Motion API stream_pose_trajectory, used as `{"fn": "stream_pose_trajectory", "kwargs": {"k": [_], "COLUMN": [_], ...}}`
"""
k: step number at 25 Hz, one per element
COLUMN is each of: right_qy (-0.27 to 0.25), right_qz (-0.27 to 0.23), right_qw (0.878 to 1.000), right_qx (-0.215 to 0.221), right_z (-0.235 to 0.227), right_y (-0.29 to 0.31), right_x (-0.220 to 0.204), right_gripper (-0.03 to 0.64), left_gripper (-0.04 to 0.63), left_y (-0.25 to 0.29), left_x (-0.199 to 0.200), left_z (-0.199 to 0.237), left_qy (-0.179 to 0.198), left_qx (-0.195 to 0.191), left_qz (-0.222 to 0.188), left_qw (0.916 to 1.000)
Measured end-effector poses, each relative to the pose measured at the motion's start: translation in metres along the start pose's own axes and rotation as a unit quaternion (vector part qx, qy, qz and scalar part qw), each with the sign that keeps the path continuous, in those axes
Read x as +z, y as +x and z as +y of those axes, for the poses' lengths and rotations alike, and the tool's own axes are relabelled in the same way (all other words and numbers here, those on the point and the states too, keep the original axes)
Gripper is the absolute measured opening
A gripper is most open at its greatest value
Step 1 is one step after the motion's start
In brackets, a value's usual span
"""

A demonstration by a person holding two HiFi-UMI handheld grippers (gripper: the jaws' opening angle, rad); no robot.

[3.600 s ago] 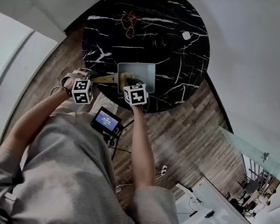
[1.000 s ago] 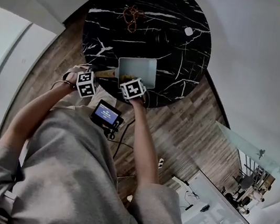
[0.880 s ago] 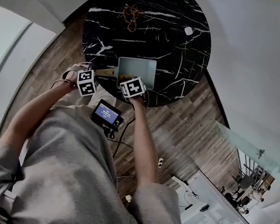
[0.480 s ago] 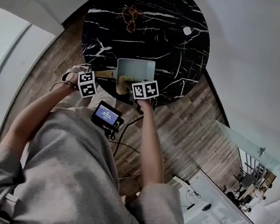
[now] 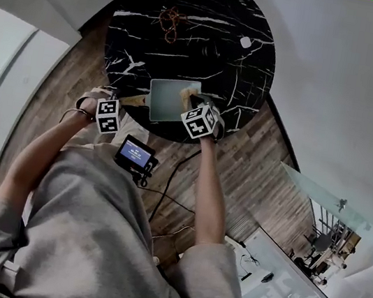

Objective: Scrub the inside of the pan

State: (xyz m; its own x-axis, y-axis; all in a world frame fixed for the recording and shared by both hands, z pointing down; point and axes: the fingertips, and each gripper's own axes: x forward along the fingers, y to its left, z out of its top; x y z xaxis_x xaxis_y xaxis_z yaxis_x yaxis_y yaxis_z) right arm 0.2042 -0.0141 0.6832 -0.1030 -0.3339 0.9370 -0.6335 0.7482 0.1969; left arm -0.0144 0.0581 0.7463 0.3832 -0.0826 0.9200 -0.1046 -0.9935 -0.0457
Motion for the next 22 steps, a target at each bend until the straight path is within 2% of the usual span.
{"fn": "stream_pose_trajectory", "kwargs": {"k": [2, 6, 9, 14, 22], "right_qy": [-0.04, -0.123, -0.162, -0.155, -0.138], "right_qz": [0.019, 0.062, 0.089, 0.123, 0.183], "right_qw": [0.999, 0.99, 0.982, 0.98, 0.972], "right_qx": [-0.026, -0.032, -0.043, -0.022, 0.048], "right_z": [-0.009, -0.008, -0.013, -0.011, 0.007], "right_y": [0.013, 0.039, 0.049, 0.056, 0.053], "right_x": [-0.001, 0.0, 0.001, -0.004, -0.024], "right_gripper": [0.02, 0.02, 0.02, 0.018, 0.018], "left_gripper": [0.08, 0.08, 0.077, 0.072, 0.072], "left_y": [-0.001, -0.001, -0.001, 0.0, -0.001], "left_x": [-0.001, -0.005, -0.005, -0.007, -0.008], "left_z": [-0.004, -0.006, -0.005, -0.008, -0.004], "left_qy": [0.002, -0.008, -0.01, -0.04, -0.076], "left_qx": [0.001, -0.006, -0.008, -0.025, -0.033], "left_qz": [0.0, 0.008, 0.009, 0.007, 0.012], "left_qw": [1.0, 0.9999, 0.9999, 0.9989, 0.9965]}}
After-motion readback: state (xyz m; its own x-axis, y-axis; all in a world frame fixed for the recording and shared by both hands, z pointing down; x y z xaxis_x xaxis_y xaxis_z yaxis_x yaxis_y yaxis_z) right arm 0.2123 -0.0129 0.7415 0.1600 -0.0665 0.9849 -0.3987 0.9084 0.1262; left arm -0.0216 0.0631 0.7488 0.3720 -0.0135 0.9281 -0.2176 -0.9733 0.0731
